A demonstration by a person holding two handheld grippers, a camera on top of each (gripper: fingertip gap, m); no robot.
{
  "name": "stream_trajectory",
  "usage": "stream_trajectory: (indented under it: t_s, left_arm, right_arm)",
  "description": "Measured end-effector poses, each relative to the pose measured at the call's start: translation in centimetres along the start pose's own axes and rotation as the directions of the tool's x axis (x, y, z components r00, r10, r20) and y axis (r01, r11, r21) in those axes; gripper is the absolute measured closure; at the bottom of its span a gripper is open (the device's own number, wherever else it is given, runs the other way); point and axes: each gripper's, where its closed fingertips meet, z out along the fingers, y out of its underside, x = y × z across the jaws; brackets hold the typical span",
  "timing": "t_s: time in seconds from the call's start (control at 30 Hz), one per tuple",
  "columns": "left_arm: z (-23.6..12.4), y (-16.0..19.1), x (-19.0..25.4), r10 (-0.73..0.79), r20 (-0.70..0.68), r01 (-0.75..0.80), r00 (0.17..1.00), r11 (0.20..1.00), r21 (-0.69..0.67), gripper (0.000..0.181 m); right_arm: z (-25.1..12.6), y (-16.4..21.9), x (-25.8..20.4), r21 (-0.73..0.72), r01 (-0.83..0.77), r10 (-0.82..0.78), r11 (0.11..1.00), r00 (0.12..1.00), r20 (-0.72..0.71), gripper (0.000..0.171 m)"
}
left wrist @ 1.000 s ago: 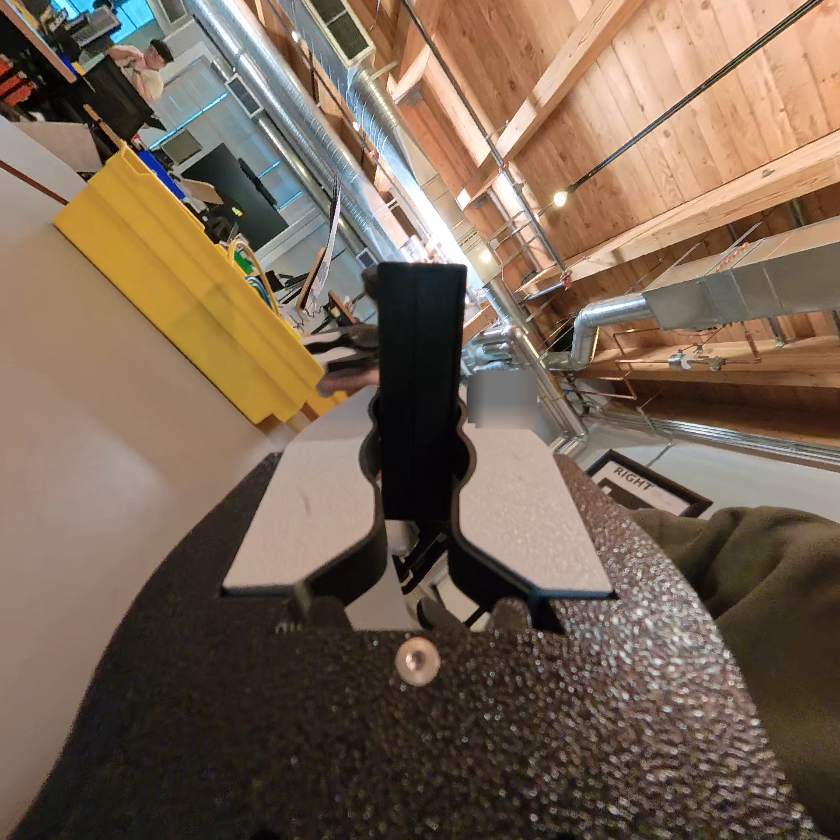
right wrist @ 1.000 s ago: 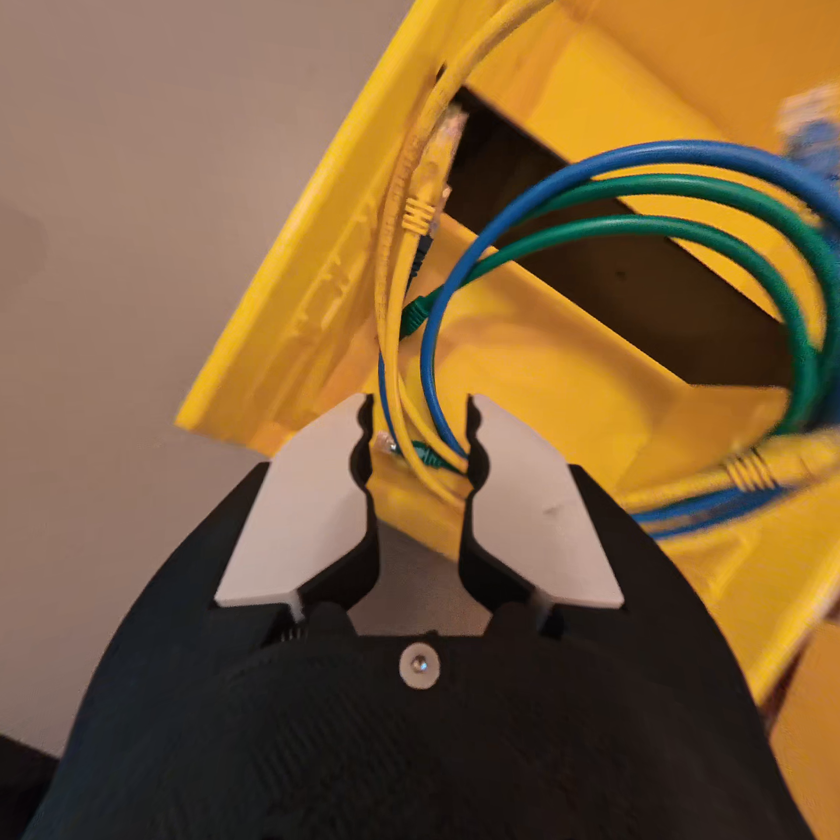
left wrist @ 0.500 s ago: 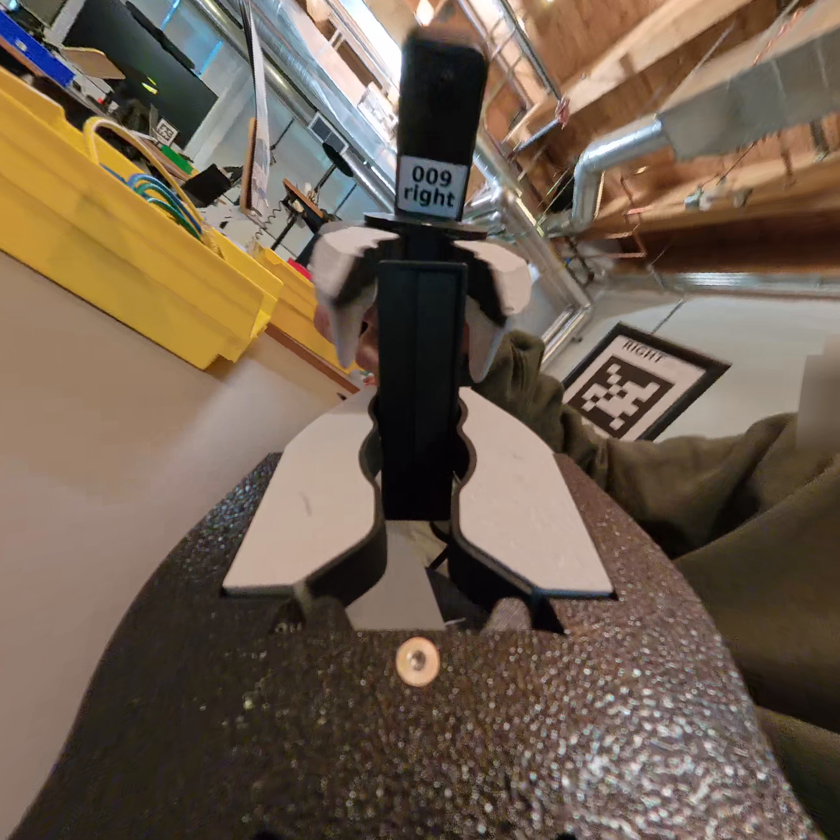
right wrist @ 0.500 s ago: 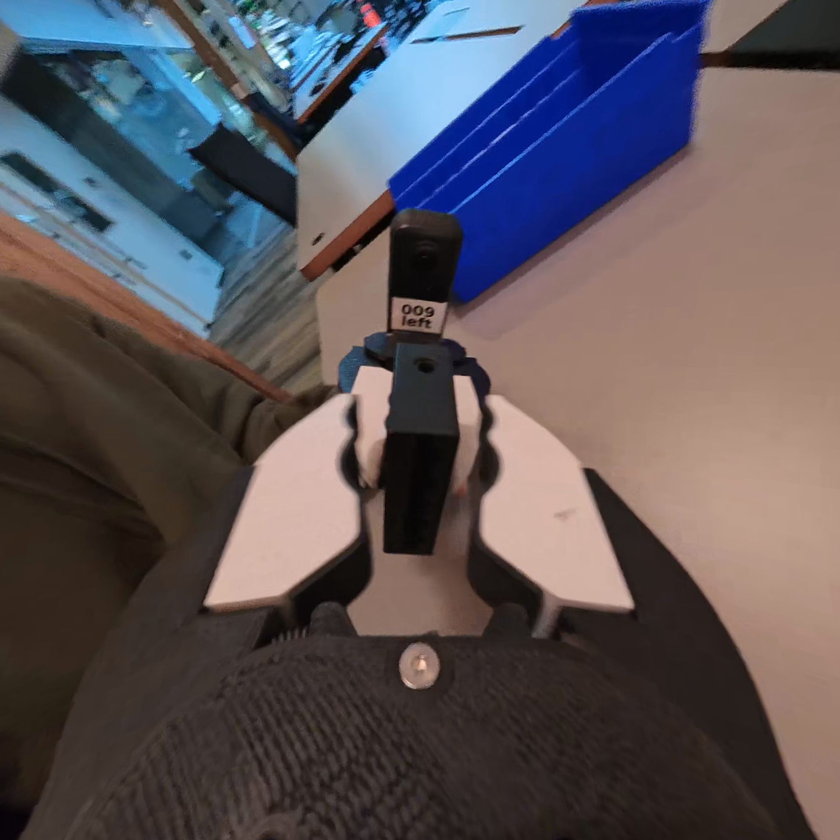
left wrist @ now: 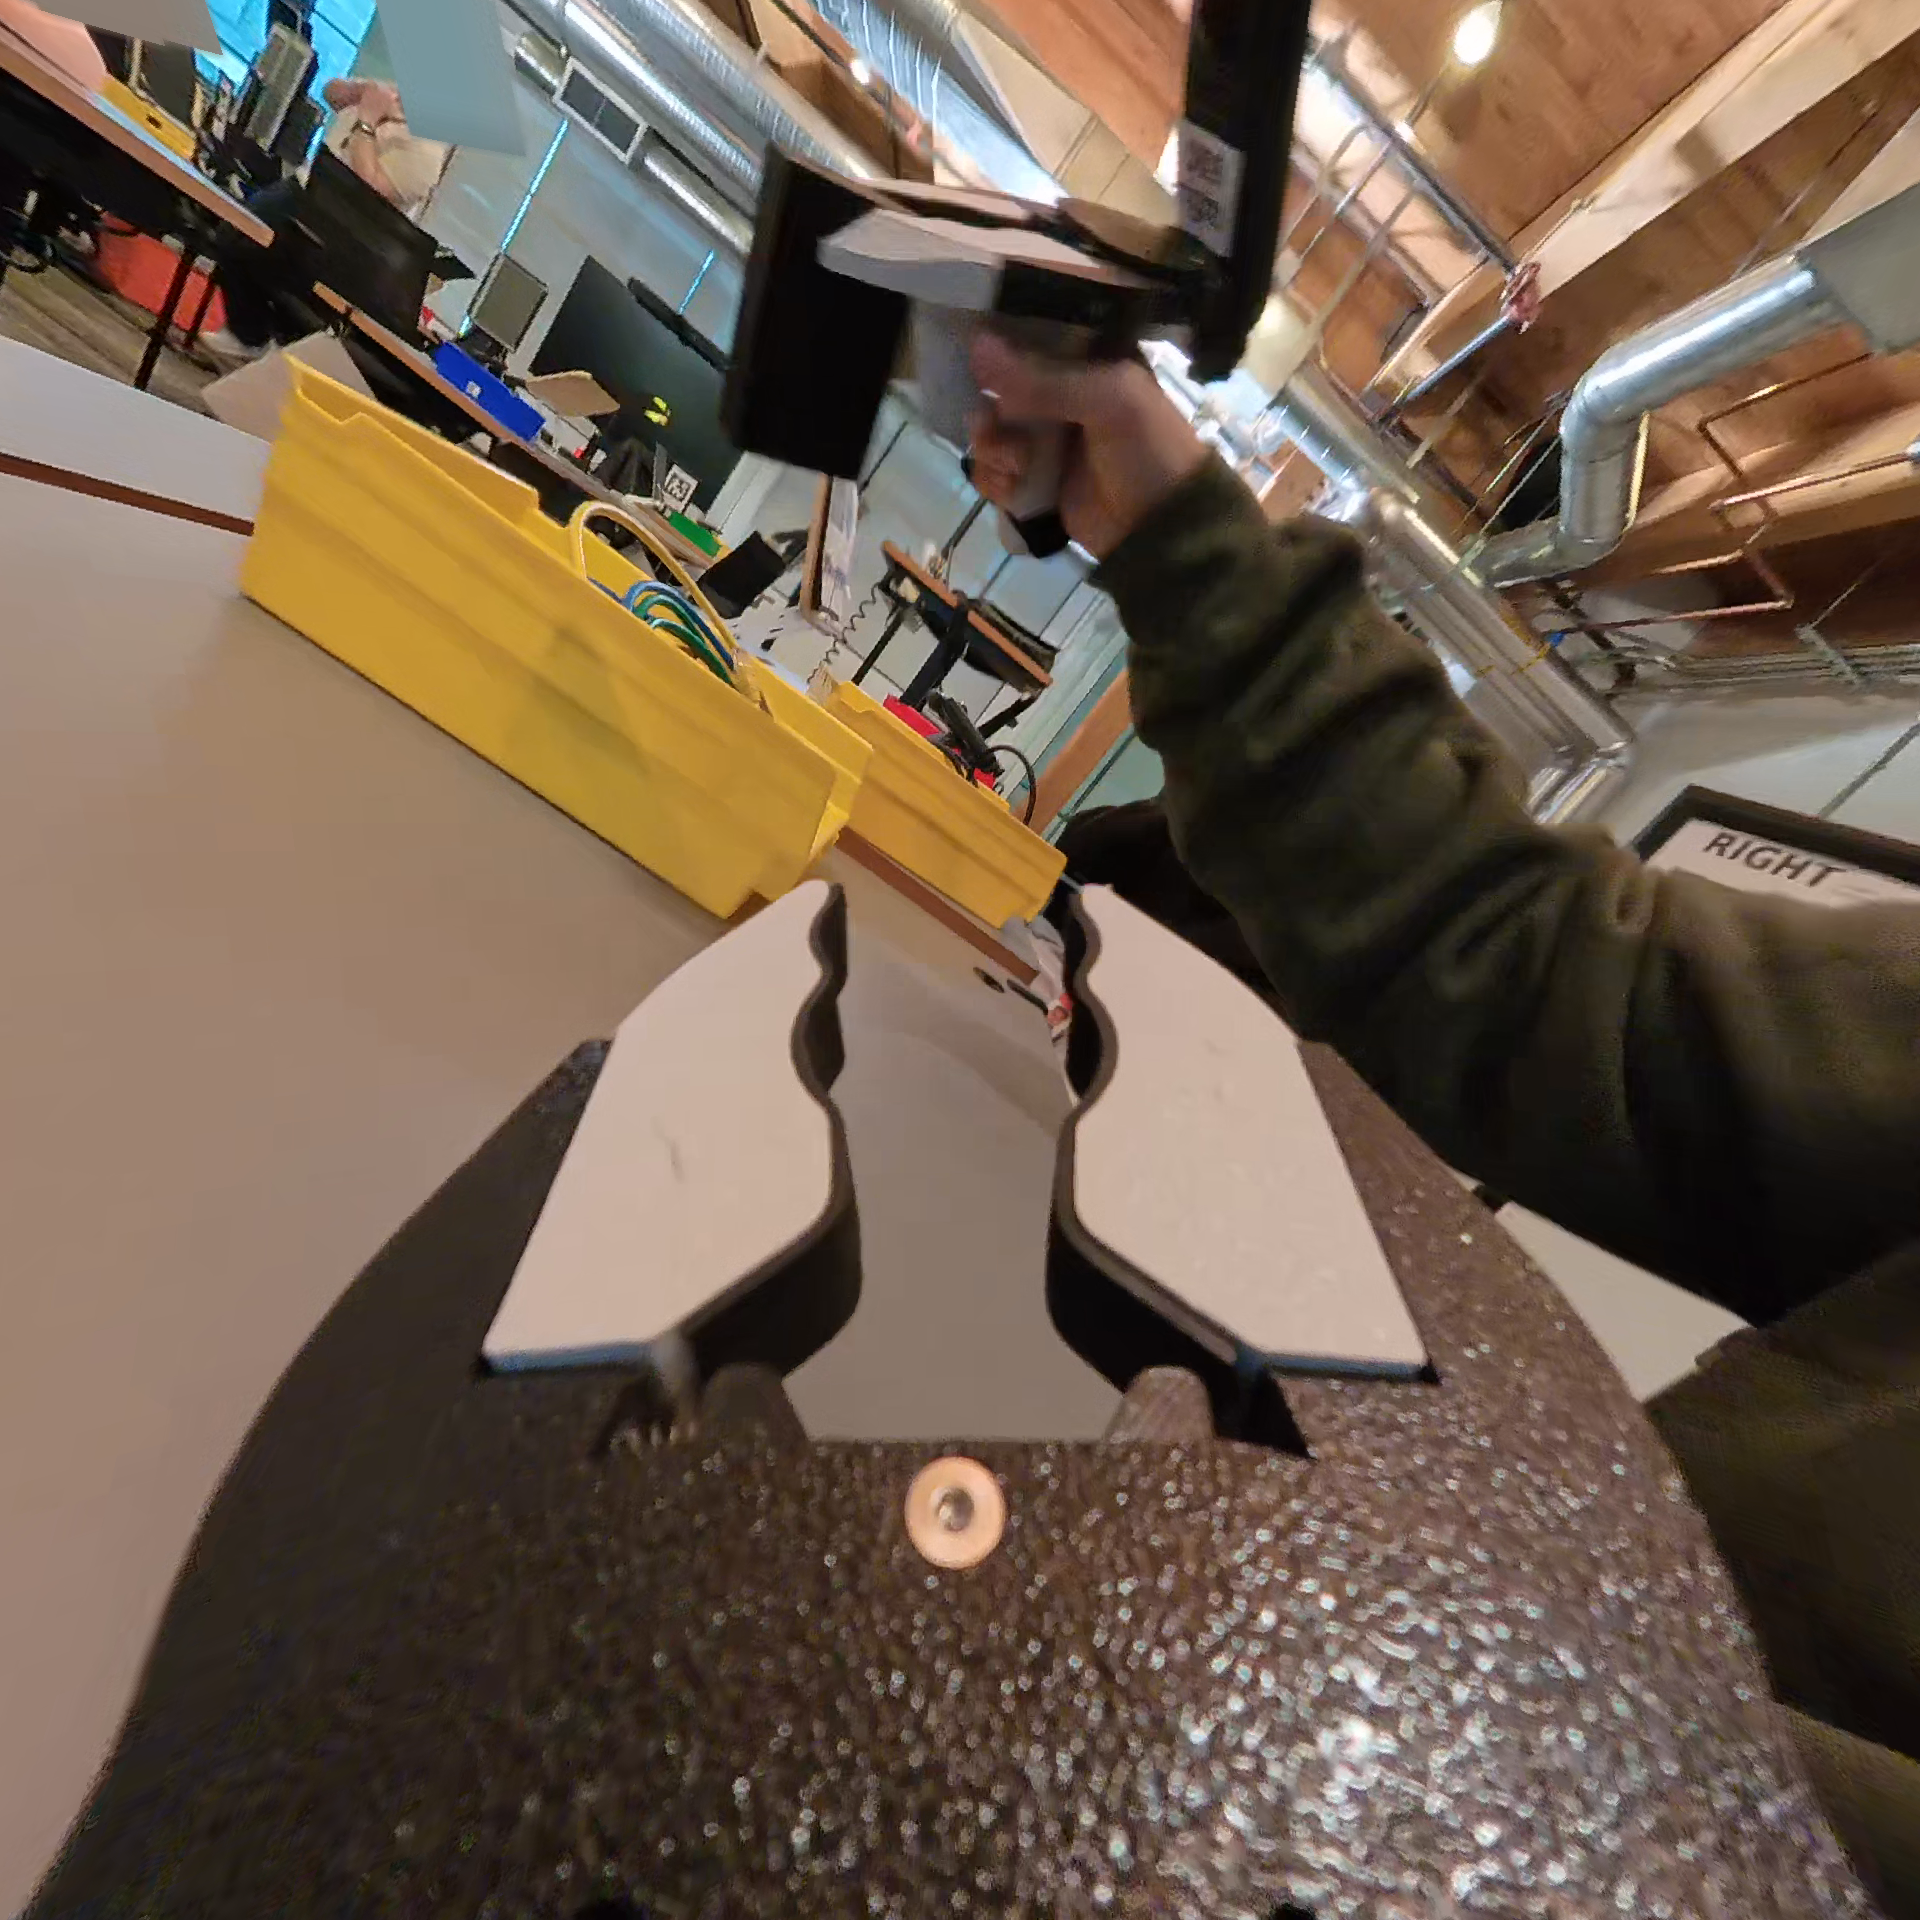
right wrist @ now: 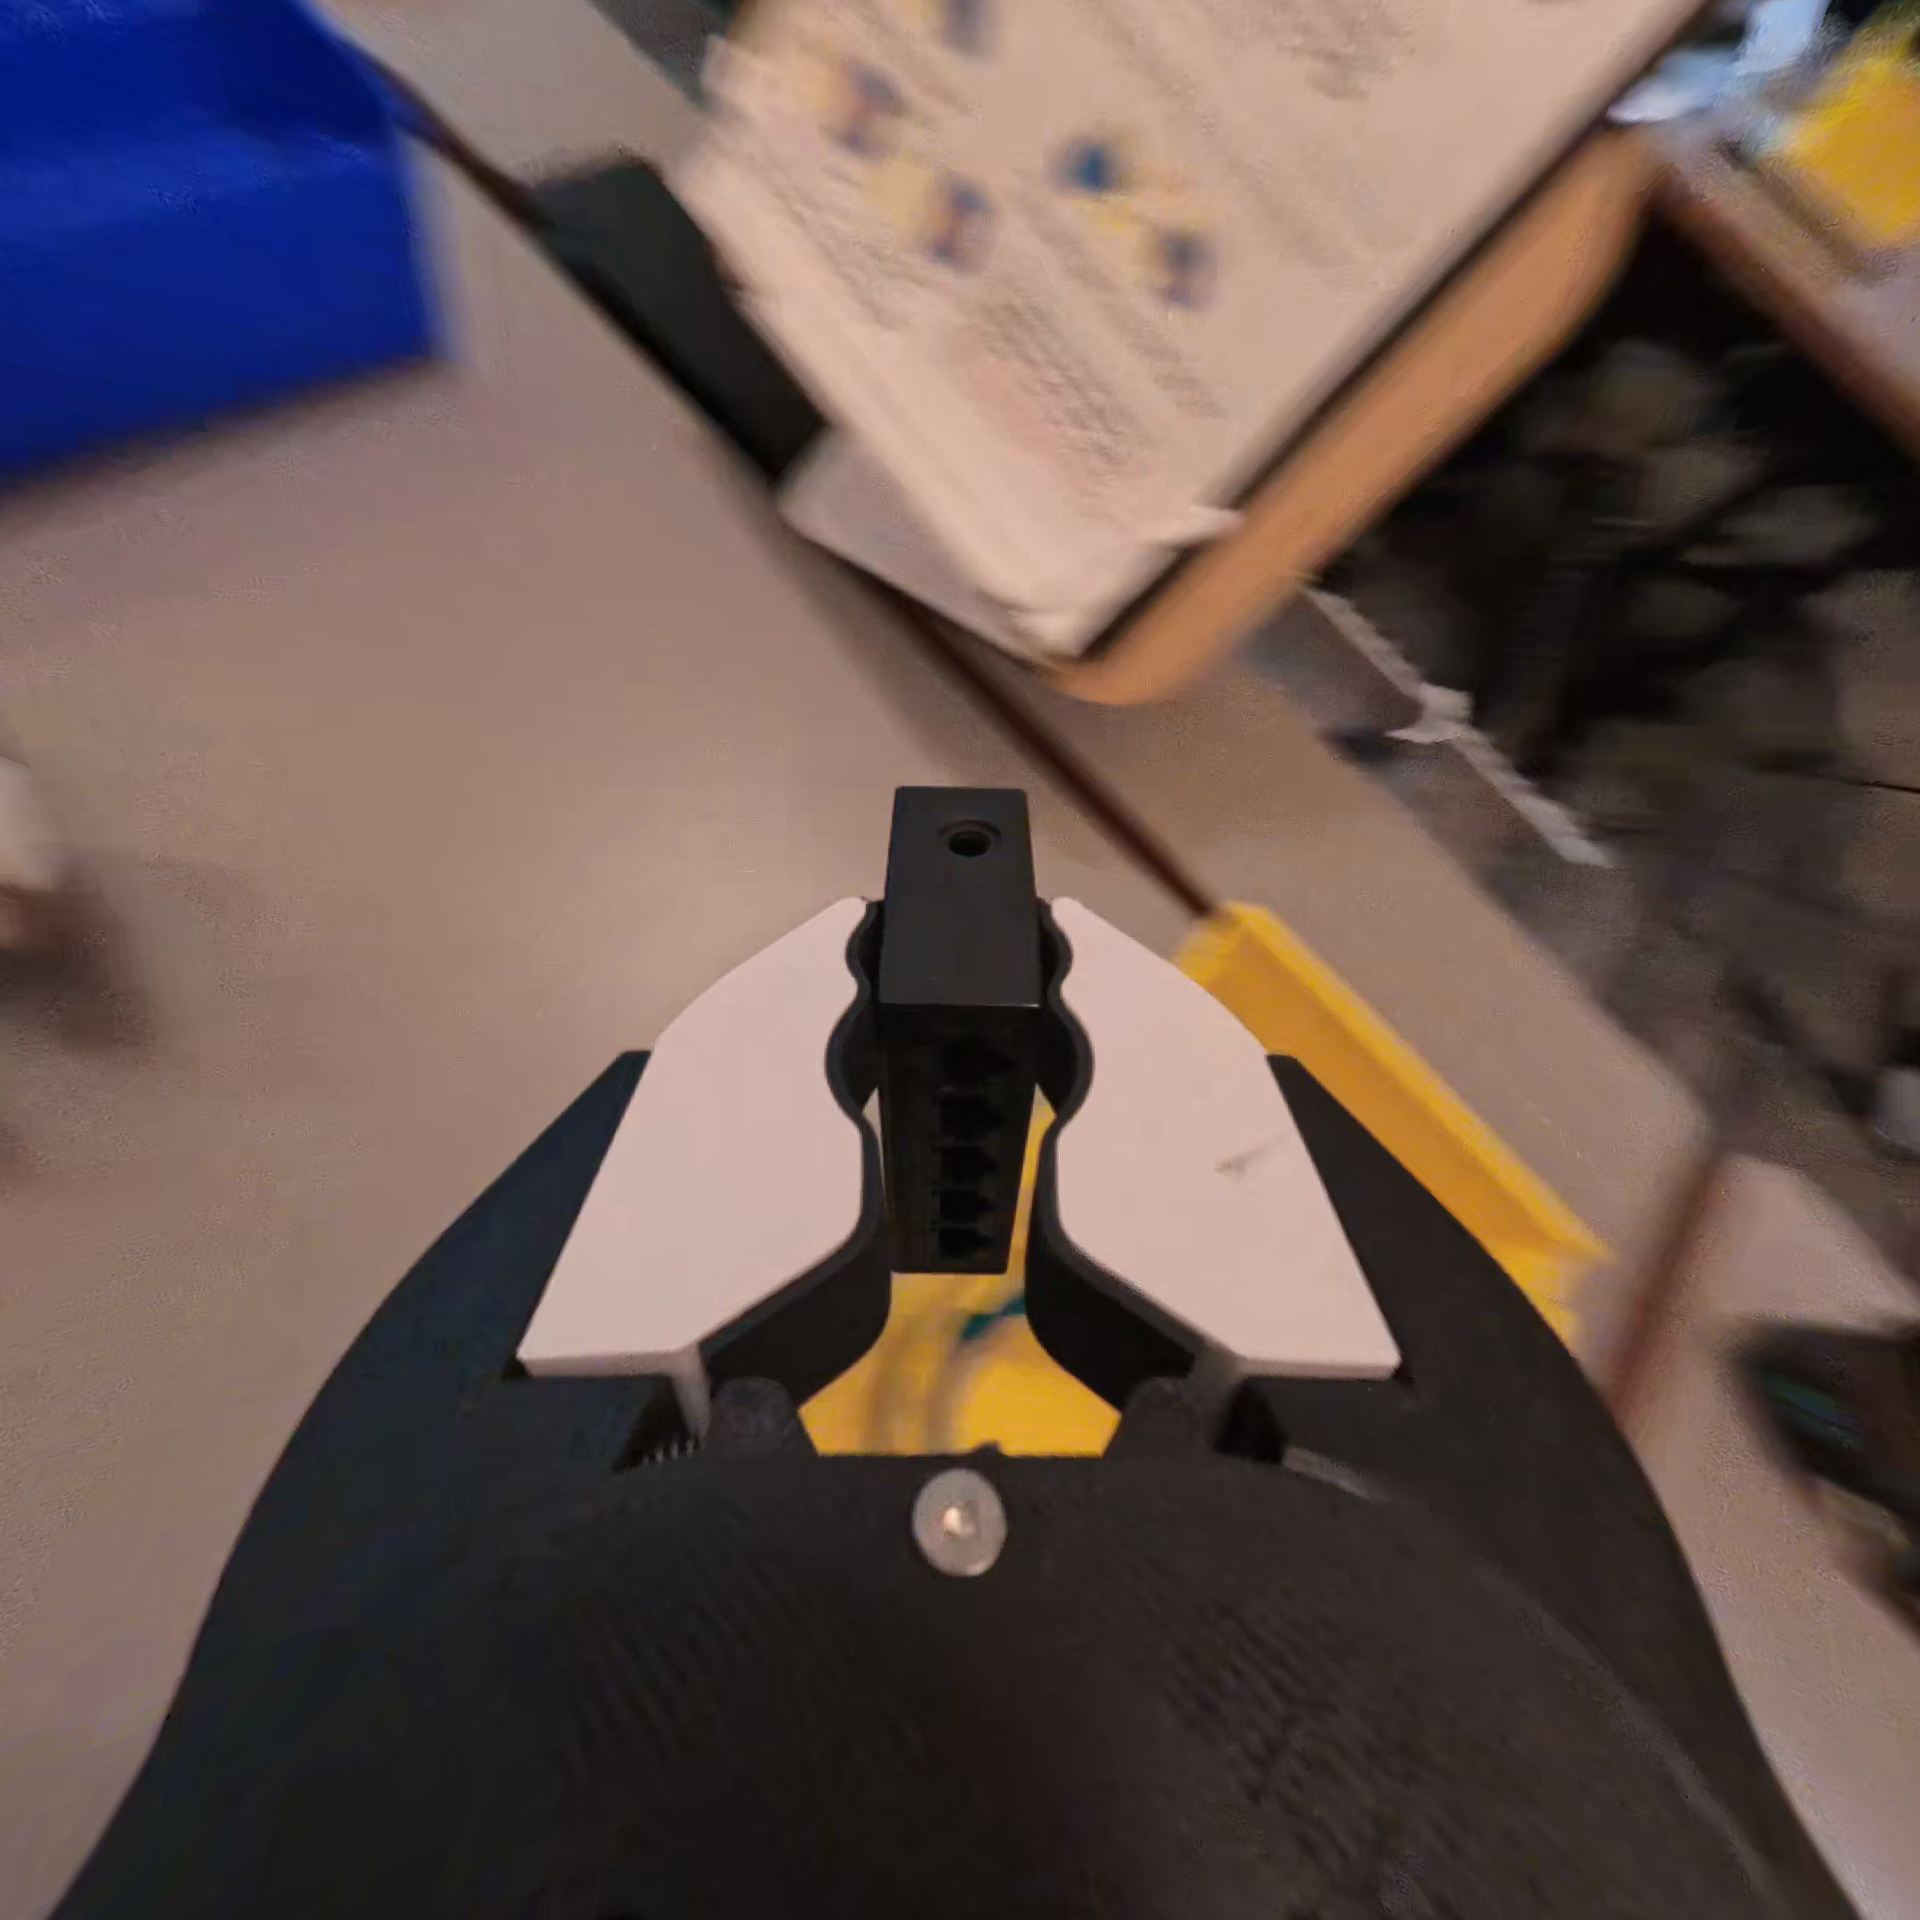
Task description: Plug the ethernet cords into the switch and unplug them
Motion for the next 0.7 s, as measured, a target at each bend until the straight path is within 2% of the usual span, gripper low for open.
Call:
stream_trajectory:
  t_s: [0.07,0.1,0.2,0.3,0.4,0.53,0.63,0.7]
  left_arm:
    - [-0.2,-0.3,0.1,-0.009,-0.016,0.009,1.0,0.999,0.031,0.148]
    - [-0.2,-0.4,0.1,-0.007,-0.025,0.008,1.0,0.999,0.04,0.15]
    - [-0.2,-0.2,0.2,0.038,-0.026,-0.037,0.999,0.999,0.02,0.153]
    - [0.0,0.8,-0.1,0.103,-0.004,-0.103,0.995,0.994,-0.045,0.152]
    - [0.3,2.0,-0.1,0.136,-0.013,-0.136,0.991,0.984,-0.117,0.151]
    - [0.4,2.4,0.0,0.145,-0.021,-0.146,0.989,0.978,-0.147,0.151]
    - [0.5,2.7,0.0,0.154,-0.018,-0.154,0.988,0.974,-0.166,0.149]
    - [0.6,3.0,0.0,0.146,-0.023,-0.148,0.989,0.973,-0.18,0.148]
  right_arm:
    - [0.5,1.2,7.2,-0.142,0.132,-0.158,0.981,0.968,-0.196,0.144]
    - [1.2,2.4,9.6,-0.238,0.194,-0.247,0.952,0.944,-0.218,0.144]
    - [4.0,6.4,13.2,-0.491,0.265,-0.382,0.83,0.911,-0.154,0.144]
    - [7.4,9.8,13.7,-0.614,0.339,-0.467,0.713,0.883,-0.054,0.144]
    - [10.2,12.1,13.0,-0.643,0.365,-0.471,0.673,0.882,0.008,0.144]
    - [11.3,13.6,12.4,-0.652,0.353,-0.445,0.671,0.895,0.026,0.141]
    - [10.6,12.3,12.0,-0.603,0.317,-0.409,0.732,0.912,-0.018,0.129]
    - [8.9,10.7,12.4,-0.557,0.262,-0.376,0.788,0.922,-0.098,0.116]
